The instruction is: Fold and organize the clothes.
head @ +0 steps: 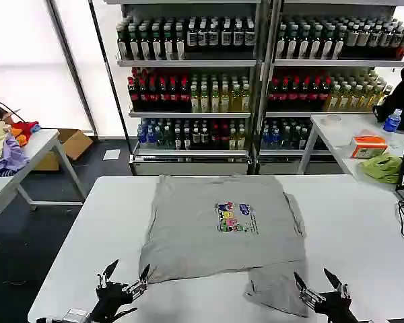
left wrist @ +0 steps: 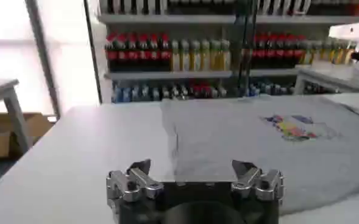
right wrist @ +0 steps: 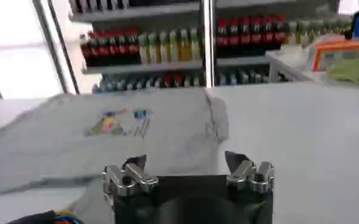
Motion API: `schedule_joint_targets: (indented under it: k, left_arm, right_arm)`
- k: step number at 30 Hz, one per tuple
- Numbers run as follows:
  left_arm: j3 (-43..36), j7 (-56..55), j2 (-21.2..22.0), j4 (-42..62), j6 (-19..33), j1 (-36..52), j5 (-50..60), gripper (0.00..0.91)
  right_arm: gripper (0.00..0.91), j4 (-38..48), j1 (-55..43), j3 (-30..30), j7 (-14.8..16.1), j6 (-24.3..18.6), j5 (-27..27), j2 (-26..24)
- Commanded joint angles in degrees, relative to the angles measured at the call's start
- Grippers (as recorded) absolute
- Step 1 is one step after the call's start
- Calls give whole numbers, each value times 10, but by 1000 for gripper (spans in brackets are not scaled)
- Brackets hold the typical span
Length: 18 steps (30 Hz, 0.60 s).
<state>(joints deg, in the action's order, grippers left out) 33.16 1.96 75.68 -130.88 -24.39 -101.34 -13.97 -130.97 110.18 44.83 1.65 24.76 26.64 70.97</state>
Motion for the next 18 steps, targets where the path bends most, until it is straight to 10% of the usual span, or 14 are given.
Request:
schedule_joint_targets:
  k: [1,12,13,18]
  left_arm:
    - [-43,-91,-112,14,-88,21,-115,907]
    - [-66,-106,-93,68,-87,87,-135,907]
    - [-69,-107,-91,74,-86,89,-137,907]
    - [-75,-106,-76,94,-83,94,-132,907]
  right_arm:
    - [907,-22,20,-15,-65,83,6,-15]
    - [907,-29,5,-54,-53,82,-21,0]
    - [71,-25,2,-58,-52,81,-29,1]
    - [0,-16,-3,-68,-41,75,-36,1]
